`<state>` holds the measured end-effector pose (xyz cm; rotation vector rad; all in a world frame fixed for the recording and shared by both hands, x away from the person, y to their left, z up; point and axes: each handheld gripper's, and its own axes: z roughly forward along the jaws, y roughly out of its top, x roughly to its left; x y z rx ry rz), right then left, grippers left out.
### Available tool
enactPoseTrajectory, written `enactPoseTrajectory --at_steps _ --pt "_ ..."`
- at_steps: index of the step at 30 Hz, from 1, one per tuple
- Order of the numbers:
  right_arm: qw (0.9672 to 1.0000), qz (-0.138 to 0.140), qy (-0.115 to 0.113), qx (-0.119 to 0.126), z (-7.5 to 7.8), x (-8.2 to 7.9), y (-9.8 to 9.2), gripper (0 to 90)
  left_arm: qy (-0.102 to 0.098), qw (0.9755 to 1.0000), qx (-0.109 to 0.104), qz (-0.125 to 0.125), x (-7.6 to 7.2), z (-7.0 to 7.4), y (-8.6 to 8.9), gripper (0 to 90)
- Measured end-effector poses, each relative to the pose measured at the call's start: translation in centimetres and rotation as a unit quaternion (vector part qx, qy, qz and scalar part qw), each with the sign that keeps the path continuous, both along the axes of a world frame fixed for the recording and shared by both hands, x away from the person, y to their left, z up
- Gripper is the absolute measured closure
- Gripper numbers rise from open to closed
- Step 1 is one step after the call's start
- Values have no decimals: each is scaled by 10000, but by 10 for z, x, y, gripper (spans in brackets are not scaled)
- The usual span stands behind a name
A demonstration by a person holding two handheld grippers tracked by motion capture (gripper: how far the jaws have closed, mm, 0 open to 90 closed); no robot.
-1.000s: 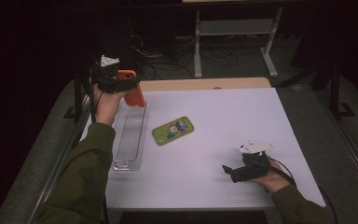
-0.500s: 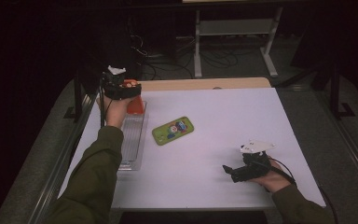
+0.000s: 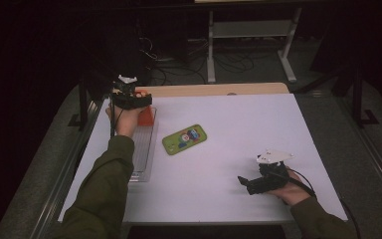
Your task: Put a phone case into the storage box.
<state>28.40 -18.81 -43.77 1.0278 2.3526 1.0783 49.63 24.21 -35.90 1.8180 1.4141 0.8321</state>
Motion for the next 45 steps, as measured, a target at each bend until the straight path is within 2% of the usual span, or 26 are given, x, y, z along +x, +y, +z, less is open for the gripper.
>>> enactPoseTrajectory --at_steps 1,4,8,9,12,15,16,17,18,19,27,35,41,45 --pt "10000 3 -4 0 0 0 0 0 5 10000 24 -18 1 -1 0 144" --pt "9997 -118 103 212 1 -2 3 0 0 10000 70 -35 1 -2 -3 141" --pt "9997 -115 103 203 0 -2 3 0 0 10000 81 -17 2 -2 -3 135" --pt "9999 -60 58 115 0 -1 2 0 17 10000 52 -12 2 -2 -3 130" --pt "9999 -62 57 101 0 -1 1 0 64 10000 22 -4 3 -4 -1 74" --pt "9999 -69 68 98 0 -1 1 0 54 10000 13 28 4 -4 1 26" --pt "9996 -133 118 205 0 -2 3 0 48 10000 -14 41 4 -4 1 15" --pt "9996 -130 118 201 0 -2 3 0 61 10000 -12 37 3 -3 2 14" --pt "9997 -125 113 198 0 -2 3 0 54 10000 12 11 3 -3 3 9" --pt "9997 -126 114 194 0 -2 3 0 44 9999 -99 -12 2 -2 3 0" --pt "9997 -129 108 189 0 -2 3 0 64 9997 -56 -237 -3 4 8 0" --pt "9997 -126 102 169 0 -1 3 0 22 9992 -155 -365 -8 9 12 0" --pt "9996 -145 112 194 0 -1 3 0 49 9977 -137 -669 -18 17 8 0" --pt "9997 -132 111 183 0 -1 3 0 124 9958 -227 -875 -25 21 7 0"
